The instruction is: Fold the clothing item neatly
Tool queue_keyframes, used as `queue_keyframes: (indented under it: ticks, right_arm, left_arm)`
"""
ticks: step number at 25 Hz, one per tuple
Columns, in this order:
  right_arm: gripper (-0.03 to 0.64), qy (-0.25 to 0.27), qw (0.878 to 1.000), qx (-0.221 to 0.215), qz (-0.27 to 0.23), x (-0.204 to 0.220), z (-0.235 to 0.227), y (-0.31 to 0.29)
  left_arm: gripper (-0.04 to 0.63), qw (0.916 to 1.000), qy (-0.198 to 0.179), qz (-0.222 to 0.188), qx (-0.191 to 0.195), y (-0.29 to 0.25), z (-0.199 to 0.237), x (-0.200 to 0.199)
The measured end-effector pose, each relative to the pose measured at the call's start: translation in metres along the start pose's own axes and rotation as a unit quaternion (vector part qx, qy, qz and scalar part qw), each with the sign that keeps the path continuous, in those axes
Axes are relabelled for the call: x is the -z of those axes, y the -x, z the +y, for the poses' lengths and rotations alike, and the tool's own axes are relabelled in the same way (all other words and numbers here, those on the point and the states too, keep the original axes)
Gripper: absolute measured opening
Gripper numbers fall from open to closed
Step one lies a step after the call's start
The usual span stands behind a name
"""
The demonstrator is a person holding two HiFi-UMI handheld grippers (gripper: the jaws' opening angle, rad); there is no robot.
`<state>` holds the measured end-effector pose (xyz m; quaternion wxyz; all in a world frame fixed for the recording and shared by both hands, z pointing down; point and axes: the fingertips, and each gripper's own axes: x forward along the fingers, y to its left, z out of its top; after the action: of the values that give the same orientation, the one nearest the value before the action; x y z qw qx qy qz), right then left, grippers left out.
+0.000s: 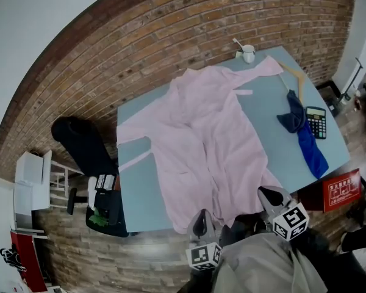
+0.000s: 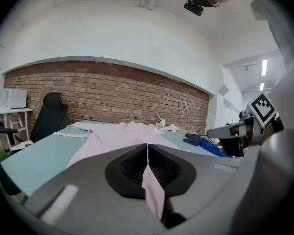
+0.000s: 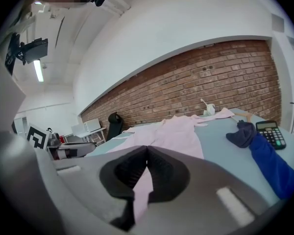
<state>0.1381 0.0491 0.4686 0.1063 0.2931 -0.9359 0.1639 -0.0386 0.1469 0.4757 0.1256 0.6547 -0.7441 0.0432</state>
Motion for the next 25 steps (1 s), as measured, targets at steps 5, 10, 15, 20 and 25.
queue_keyframes:
  ticks: [5,10,15,20,25]
  right_arm:
    - [0.04,-0.011,0.999,0.053,-0.005,-0.025,-0.013,-0.042]
    - [0.04,0.037,0.995,0.088,-0.024,-0.06,-0.027,-0.081]
    - [0.04,0.056,0.992,0.111,-0.004,-0.077,-0.059,-0.117]
    - [0.044,0.086,0.987,0.13,0.042,-0.084,-0.116,-0.151]
    - [0.115,0.183,0.966,0.169,0.062,-0.112,-0.199,-0.194]
  left_arm:
    - [0.032,0.9983,-0.008,0.023,0.053,-0.049,0.015,-0.01]
    - [0.054,0.9954,-0.018,0.027,0.09,-0.101,0.025,-0.031]
    - [0.054,0.9949,-0.016,0.039,0.092,-0.15,0.033,-0.041]
    - [0.06,0.9956,-0.017,0.053,0.075,-0.201,0.031,-0.045]
    - [0.071,0.9949,-0.04,0.06,0.07,-0.258,0.023,-0.045]
